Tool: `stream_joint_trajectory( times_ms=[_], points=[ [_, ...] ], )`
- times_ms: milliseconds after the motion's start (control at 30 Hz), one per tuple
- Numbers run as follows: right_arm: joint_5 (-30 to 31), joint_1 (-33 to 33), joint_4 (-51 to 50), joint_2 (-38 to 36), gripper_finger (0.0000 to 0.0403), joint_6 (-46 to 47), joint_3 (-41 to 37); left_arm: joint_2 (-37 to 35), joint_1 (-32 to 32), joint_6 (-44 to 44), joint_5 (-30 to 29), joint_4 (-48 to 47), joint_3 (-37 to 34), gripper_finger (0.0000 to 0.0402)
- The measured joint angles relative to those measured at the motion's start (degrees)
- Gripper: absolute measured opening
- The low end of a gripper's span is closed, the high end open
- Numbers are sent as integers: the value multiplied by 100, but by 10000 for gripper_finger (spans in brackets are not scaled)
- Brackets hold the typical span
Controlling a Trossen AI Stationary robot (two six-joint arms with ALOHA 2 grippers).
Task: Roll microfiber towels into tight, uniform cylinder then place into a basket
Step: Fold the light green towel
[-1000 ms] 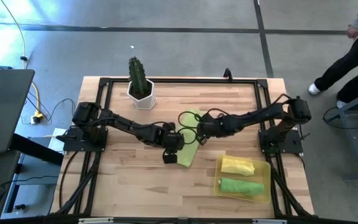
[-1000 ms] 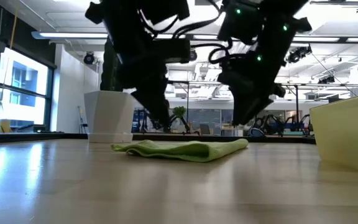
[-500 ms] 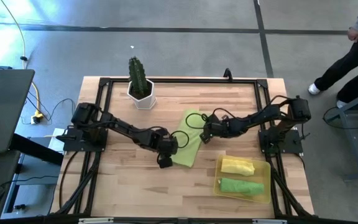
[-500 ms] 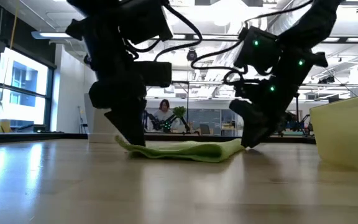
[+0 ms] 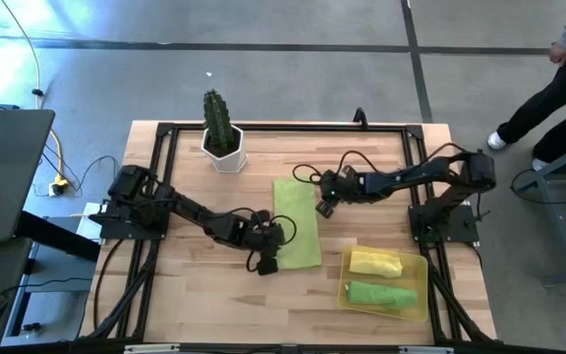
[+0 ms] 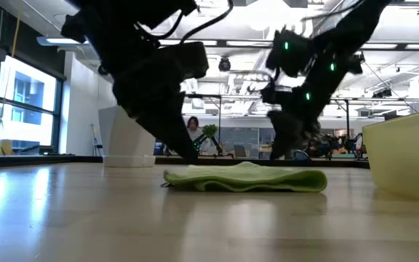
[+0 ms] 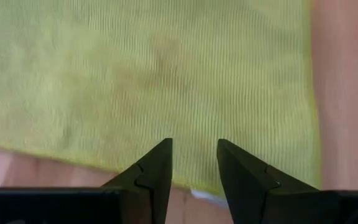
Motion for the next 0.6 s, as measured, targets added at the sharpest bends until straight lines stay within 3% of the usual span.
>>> stream_joint_trajectory(
  times_ms=[133,300,600],
  points=[
    [-638,381,-203,-408,116,-486,160,10,2,439,111,-129,118,117],
    [-1561,1139,-506,-729,116,-1879,158,10,-33,1323,972,-187,140,117],
    [-1652,2181,-450,-485,116,-4220,156,10,-384,3195,1228,-200,142,117]
  ],
)
